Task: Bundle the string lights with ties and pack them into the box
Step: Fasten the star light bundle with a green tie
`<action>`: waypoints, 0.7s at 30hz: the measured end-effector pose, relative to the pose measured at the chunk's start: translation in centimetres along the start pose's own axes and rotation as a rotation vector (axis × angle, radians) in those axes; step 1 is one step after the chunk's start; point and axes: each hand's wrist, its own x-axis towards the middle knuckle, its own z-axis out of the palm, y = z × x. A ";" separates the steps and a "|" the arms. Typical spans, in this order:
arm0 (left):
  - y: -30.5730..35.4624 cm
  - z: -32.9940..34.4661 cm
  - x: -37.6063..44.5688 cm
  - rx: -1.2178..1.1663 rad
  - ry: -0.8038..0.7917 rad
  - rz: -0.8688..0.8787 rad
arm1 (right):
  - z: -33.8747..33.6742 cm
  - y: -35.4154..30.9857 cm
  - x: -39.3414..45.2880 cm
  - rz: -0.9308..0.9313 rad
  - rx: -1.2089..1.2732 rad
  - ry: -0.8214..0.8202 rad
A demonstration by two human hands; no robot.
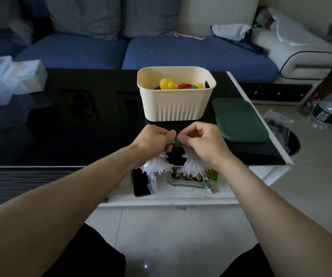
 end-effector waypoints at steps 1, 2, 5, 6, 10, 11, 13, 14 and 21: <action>0.0 0.0 0.1 -0.061 -0.008 -0.019 | 0.1 0.0 0.1 0.048 0.062 0.004; 0.1 0.0 0.1 -0.100 -0.011 -0.021 | 0.0 -0.1 0.2 0.101 0.130 0.009; 0.4 0.0 0.1 -0.154 -0.029 0.029 | -0.7 0.0 0.5 0.257 0.266 -0.022; 0.6 0.0 0.2 -0.206 -0.038 0.039 | -0.9 0.0 0.4 0.284 0.257 -0.058; 1.0 0.3 0.1 -0.300 -0.132 0.063 | -1.9 -0.3 -0.1 0.293 0.164 -0.227; 1.0 0.3 0.1 -0.212 -0.160 0.114 | -2.1 -0.4 -0.2 0.290 0.151 -0.276; 0.9 0.3 -0.3 -0.020 -0.176 0.209 | -2.4 -0.7 -0.5 0.312 0.109 -0.356; 1.0 0.3 -0.4 0.055 -0.168 0.254 | -2.4 -0.8 -0.6 0.320 0.093 -0.386; 1.8 0.4 -0.6 0.187 -0.047 0.348 | -2.2 -0.7 -0.4 0.217 0.125 -0.374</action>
